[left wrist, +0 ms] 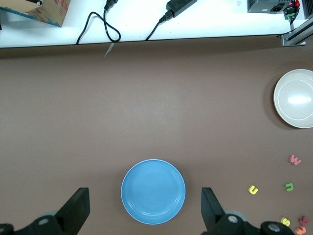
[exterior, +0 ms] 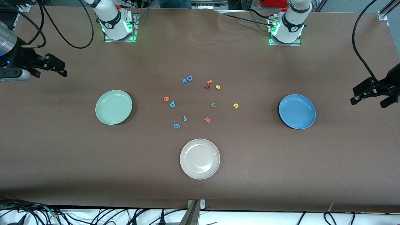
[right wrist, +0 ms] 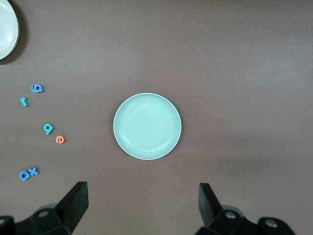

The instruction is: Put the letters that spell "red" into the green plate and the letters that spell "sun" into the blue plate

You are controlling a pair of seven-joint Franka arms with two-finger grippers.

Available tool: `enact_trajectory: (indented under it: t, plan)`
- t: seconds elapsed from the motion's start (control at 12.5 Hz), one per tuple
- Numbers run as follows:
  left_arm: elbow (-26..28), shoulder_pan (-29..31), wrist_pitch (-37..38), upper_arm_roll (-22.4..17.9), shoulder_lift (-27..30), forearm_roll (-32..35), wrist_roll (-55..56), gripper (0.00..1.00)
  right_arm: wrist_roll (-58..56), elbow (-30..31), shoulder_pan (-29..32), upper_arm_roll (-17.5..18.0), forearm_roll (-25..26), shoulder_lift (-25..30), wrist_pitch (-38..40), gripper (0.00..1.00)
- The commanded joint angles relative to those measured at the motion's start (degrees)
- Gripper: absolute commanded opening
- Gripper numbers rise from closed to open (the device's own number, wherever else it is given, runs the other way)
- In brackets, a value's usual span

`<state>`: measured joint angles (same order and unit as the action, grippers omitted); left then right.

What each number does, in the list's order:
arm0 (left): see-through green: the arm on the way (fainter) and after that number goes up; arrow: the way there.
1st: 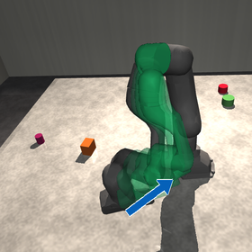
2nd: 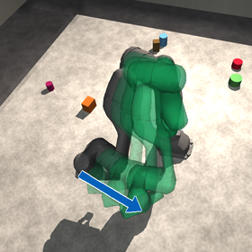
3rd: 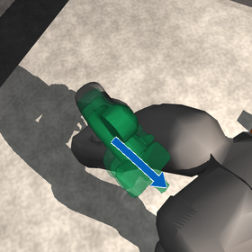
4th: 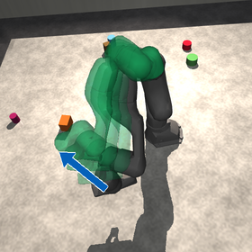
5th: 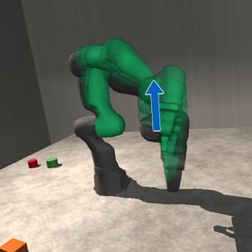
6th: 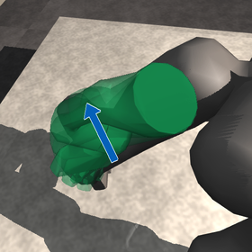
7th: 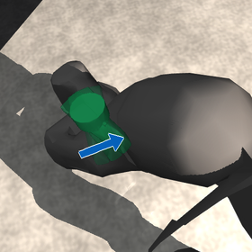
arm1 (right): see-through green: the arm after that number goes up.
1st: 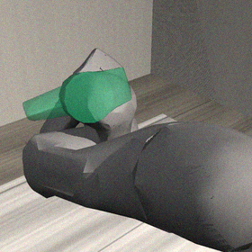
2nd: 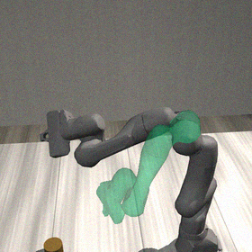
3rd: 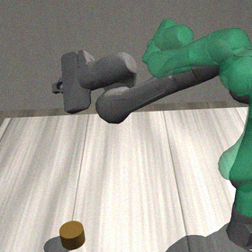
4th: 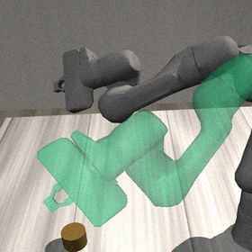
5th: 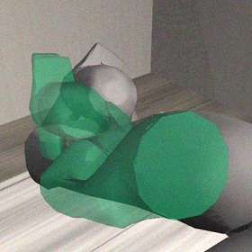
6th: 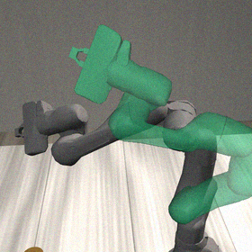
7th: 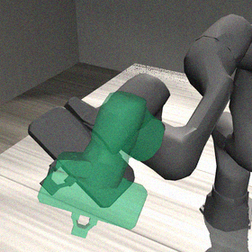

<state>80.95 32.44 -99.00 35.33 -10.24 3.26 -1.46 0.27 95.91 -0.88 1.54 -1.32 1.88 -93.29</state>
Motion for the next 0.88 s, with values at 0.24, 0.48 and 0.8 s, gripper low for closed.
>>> enact_trajectory:
  t: [0.24,0.48,0.8]
  plan:
    - [-0.6,-0.1,0.7,0.2,0.0,0.3,0.4,1.00,0.2,-0.5,0.0,0.2,0.8,0.2,0.6,1.00]
    - [-0.6,-0.1,0.7,0.2,0.0,0.2,0.4,1.00,0.0,-0.5,0.0,0.2,0.7,0.3,0.6,1.00]
    - [-0.6,-0.1,0.7,0.2,0.0,0.2,0.4,1.00,-0.5,-0.8,-0.1,0.4,0.6,0.6,2.6,1.00]
